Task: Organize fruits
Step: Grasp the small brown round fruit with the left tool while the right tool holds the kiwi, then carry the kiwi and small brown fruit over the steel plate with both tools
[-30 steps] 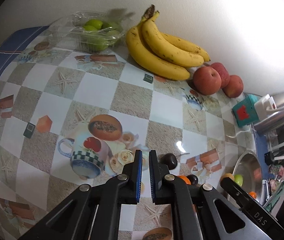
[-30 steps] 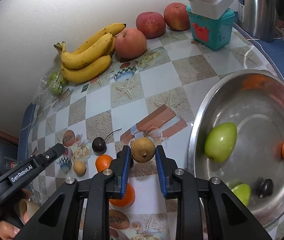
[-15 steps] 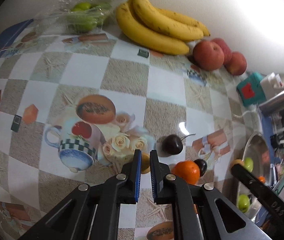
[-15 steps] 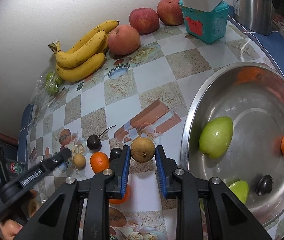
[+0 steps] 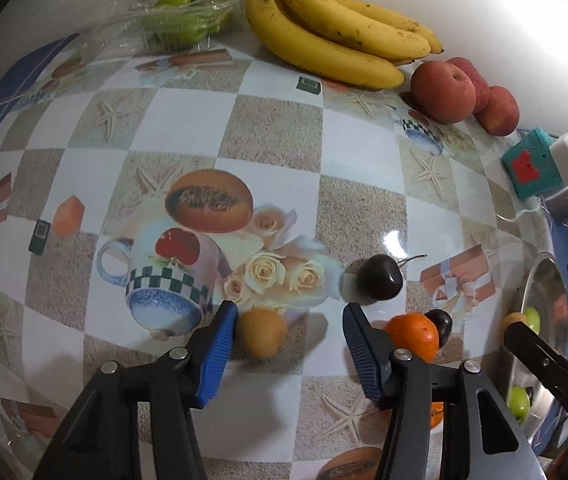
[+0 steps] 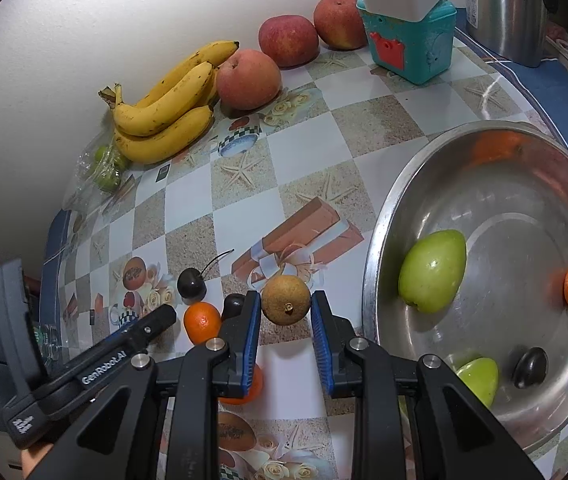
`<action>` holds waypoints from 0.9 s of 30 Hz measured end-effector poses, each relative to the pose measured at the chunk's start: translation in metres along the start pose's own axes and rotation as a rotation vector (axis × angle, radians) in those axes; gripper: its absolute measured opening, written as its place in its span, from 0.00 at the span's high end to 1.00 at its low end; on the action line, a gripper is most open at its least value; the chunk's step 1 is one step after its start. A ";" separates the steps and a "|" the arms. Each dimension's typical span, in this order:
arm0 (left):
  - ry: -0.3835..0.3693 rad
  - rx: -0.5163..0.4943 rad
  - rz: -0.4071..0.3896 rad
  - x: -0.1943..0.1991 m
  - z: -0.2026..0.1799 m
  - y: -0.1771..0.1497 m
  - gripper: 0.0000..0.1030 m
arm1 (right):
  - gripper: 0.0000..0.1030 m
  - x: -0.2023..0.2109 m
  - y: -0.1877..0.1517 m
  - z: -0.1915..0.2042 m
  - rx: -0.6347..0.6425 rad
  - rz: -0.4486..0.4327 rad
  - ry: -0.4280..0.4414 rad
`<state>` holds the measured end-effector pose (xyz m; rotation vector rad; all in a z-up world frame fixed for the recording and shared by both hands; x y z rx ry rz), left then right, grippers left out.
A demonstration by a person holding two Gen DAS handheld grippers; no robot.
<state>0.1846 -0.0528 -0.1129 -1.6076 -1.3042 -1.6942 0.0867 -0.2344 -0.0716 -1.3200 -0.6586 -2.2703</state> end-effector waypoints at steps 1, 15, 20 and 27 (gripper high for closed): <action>0.001 0.001 -0.002 0.001 0.001 0.000 0.48 | 0.74 0.000 0.000 0.000 0.000 0.001 -0.001; 0.053 -0.044 0.022 0.000 -0.004 -0.005 0.74 | 0.74 -0.003 -0.001 -0.002 -0.005 0.017 0.002; 0.047 -0.025 0.018 0.005 -0.001 -0.005 0.74 | 0.74 -0.003 -0.001 -0.002 -0.006 0.020 0.004; 0.061 -0.004 -0.063 0.038 0.005 0.009 0.74 | 0.74 0.004 0.000 0.001 -0.004 0.008 0.020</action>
Point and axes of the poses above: each gripper's, at about its wrist camera, not at the fingertips, and x roughly against the way its jaws point, z to its left, y to its top, the point moved 5 cm from there along -x, roughly the way its jaws point, and after that the axes turned 15 degrees about -x, right-handed, at the moved point
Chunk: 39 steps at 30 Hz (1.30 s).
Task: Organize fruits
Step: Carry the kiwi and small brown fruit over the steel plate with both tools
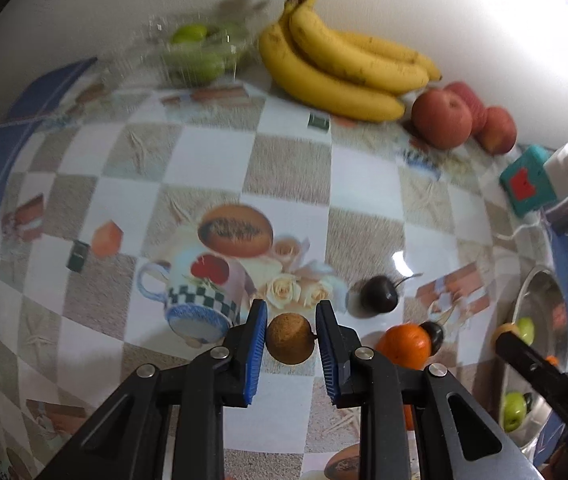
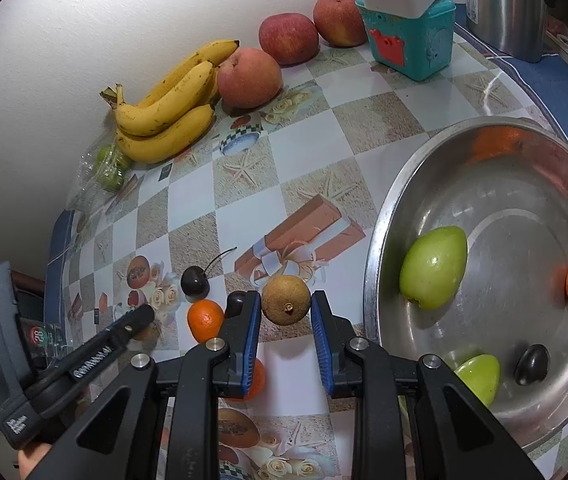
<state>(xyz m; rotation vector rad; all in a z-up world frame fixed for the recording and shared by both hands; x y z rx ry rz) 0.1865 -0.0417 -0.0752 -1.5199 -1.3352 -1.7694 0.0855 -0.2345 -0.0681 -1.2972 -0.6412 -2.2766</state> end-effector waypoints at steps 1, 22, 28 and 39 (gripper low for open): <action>0.001 -0.002 -0.012 0.005 -0.001 0.002 0.74 | 0.74 0.001 0.000 0.000 0.000 -0.002 0.002; -0.181 -0.236 -0.104 0.038 -0.140 0.017 0.74 | 0.74 0.066 0.041 -0.079 -0.150 -0.169 -0.093; -0.220 -0.363 -0.095 0.038 -0.197 0.008 0.74 | 0.74 0.080 0.050 -0.114 -0.217 -0.200 -0.133; -0.244 -0.478 -0.048 0.007 -0.244 -0.012 0.74 | 0.74 0.070 0.049 -0.129 -0.248 -0.160 -0.137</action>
Point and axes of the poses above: each gripper's, at about its wrist camera, not at the fingertips, and x roughly against the way its jaws point, z to its left, y to its top, the point moved 5 cm from there along -x, roughly the way its jaws point, and after that the axes turned 15 degrees about -x, right-handed, at the moved point
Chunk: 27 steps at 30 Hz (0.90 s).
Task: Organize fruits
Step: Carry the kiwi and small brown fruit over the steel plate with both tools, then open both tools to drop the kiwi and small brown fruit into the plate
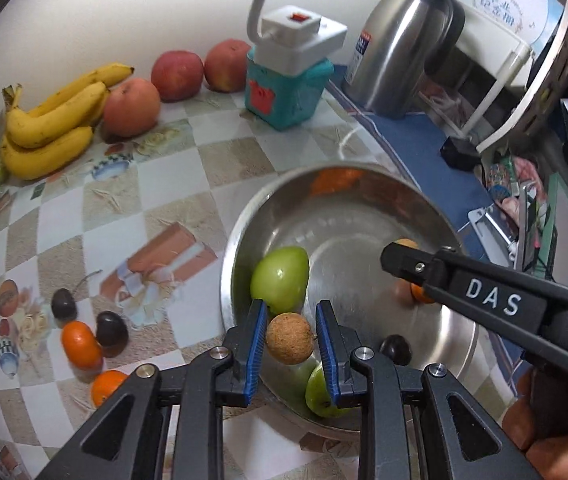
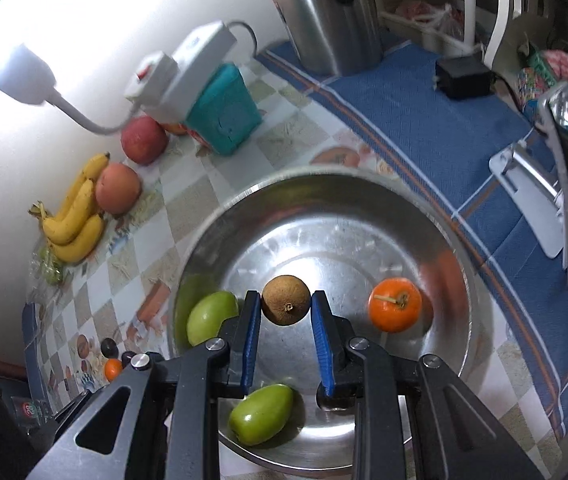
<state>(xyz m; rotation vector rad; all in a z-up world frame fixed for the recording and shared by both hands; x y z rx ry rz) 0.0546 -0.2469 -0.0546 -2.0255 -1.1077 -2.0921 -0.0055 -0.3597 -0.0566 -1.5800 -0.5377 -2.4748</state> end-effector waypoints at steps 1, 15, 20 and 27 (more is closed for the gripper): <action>0.001 0.002 0.004 -0.003 0.000 -0.001 0.74 | 0.74 -0.003 -0.002 -0.001 -0.001 0.009 -0.004; 0.003 -0.014 0.037 -0.017 -0.005 -0.005 0.68 | 0.73 -0.026 -0.009 -0.005 0.004 0.073 -0.053; -0.005 -0.018 0.037 -0.015 -0.007 -0.005 0.52 | 0.64 -0.027 -0.009 -0.006 0.008 0.074 -0.067; 0.007 -0.006 0.027 -0.004 -0.001 -0.002 0.44 | 0.64 -0.014 -0.005 0.000 0.016 0.041 -0.055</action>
Point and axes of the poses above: each gripper's, at about its wrist camera, not at the fingertips, and x roughly against the way its jaws point, z to its left, y to its top, the point moved 5 cm from there along -x, roughly the way its jaws point, and after that the axes turned 15 degrees about -x, right-handed, at the moved point
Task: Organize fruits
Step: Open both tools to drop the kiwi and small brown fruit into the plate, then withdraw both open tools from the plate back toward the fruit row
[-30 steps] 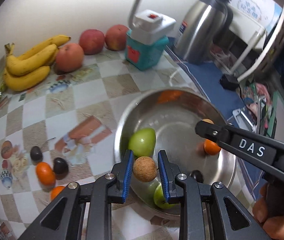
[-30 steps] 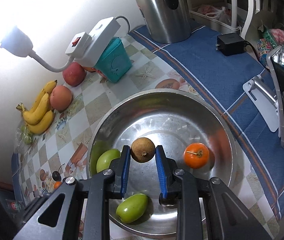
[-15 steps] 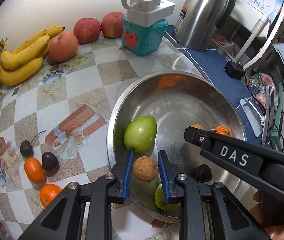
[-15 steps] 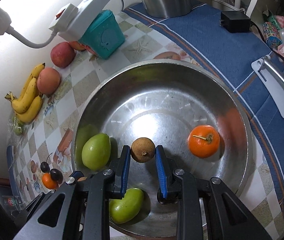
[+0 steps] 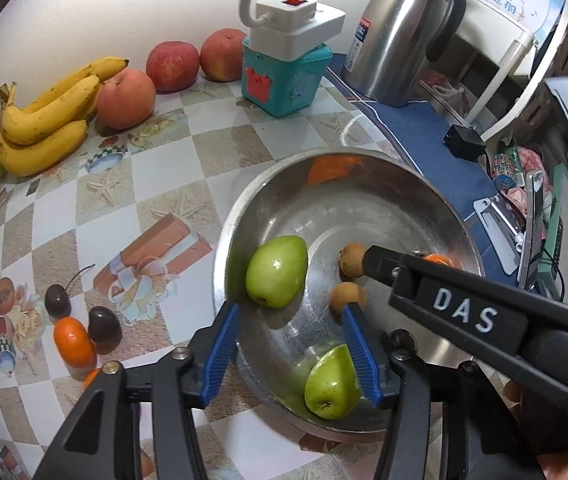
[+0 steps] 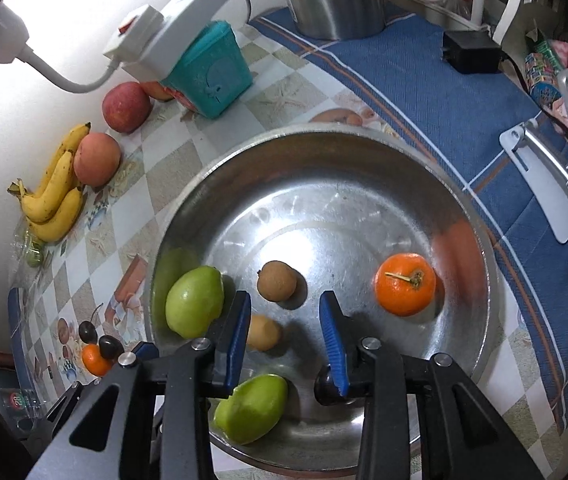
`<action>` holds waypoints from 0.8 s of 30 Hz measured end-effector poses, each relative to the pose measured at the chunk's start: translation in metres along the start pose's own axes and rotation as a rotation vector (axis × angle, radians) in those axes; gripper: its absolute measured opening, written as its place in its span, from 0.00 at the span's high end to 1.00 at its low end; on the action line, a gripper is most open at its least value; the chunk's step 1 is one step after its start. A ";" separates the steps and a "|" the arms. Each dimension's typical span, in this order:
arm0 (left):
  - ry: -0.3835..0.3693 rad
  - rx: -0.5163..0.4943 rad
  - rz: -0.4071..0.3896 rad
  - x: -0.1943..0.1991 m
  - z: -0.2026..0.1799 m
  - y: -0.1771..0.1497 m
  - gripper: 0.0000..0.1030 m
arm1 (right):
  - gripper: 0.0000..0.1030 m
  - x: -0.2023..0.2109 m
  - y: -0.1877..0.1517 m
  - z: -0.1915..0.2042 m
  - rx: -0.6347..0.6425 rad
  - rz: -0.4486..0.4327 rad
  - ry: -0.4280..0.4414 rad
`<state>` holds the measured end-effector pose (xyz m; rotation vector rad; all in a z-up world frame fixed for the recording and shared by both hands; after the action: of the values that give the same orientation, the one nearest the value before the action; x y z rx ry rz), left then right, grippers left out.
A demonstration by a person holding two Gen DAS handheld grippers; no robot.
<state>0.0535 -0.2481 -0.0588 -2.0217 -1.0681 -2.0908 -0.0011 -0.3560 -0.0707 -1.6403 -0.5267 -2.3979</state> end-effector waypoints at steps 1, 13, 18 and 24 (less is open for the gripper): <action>0.001 0.003 0.001 0.001 0.002 0.000 0.44 | 0.64 0.002 0.001 0.000 0.000 -0.004 0.002; 0.073 0.232 0.021 0.019 0.074 -0.020 0.42 | 0.64 -0.002 -0.006 0.008 0.033 -0.002 -0.028; 0.130 0.350 0.037 0.026 0.112 -0.040 0.42 | 0.65 -0.004 -0.019 0.026 0.094 0.011 -0.026; 0.173 0.453 0.043 0.033 0.140 -0.060 0.42 | 0.65 -0.001 -0.032 0.045 0.154 0.004 -0.025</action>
<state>0.1407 -0.1195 -0.0680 -1.6058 -1.3055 -1.7590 0.0268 -0.3092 -0.0624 -1.6063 -0.6936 -2.2738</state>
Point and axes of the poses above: each gripper's, at about its wrist camera, not at the fingertips, and x roughly against the way its jaws point, z to its left, y to its top, the point moved 5 cm from there along -x, roughly the way its jaws point, and after that the axes turned 15 degrees about -x, right-handed, at the moved point
